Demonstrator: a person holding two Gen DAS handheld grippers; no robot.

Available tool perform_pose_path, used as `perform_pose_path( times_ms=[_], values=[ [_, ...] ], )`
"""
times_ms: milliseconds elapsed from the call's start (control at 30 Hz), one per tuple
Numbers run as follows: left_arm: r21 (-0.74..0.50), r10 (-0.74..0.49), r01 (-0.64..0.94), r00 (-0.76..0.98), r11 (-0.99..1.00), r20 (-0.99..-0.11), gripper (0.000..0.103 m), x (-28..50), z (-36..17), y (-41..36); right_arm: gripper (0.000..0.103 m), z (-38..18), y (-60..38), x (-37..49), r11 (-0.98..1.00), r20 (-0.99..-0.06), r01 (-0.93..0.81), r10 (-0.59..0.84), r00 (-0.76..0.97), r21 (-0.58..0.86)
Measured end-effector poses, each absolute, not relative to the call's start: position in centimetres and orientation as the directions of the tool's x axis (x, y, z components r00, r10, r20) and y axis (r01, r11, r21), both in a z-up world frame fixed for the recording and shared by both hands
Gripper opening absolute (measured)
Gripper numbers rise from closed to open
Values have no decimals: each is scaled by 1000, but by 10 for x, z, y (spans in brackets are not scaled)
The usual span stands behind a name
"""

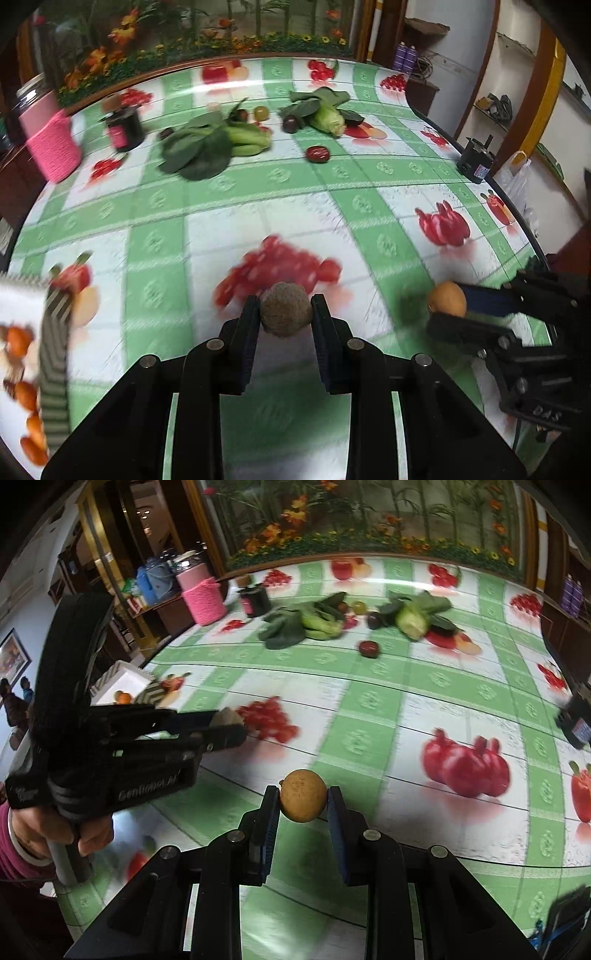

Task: Organize fruits
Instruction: 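Carry the cookie and kiwi over the tray and release both inside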

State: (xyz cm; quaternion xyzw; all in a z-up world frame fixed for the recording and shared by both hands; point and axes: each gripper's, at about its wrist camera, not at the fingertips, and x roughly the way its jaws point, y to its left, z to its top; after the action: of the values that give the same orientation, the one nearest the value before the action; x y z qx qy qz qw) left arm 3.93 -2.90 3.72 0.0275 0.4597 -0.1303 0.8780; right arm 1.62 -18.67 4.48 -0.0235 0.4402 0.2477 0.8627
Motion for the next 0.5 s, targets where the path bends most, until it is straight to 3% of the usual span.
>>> perform_pose_path(
  times_ms=[500],
  values=[
    [-52, -49, 13, 594, 999, -803, 25, -35, 70, 126, 26, 66, -57, -17, 741, -748, -644, 534, 393, 190]
  ],
)
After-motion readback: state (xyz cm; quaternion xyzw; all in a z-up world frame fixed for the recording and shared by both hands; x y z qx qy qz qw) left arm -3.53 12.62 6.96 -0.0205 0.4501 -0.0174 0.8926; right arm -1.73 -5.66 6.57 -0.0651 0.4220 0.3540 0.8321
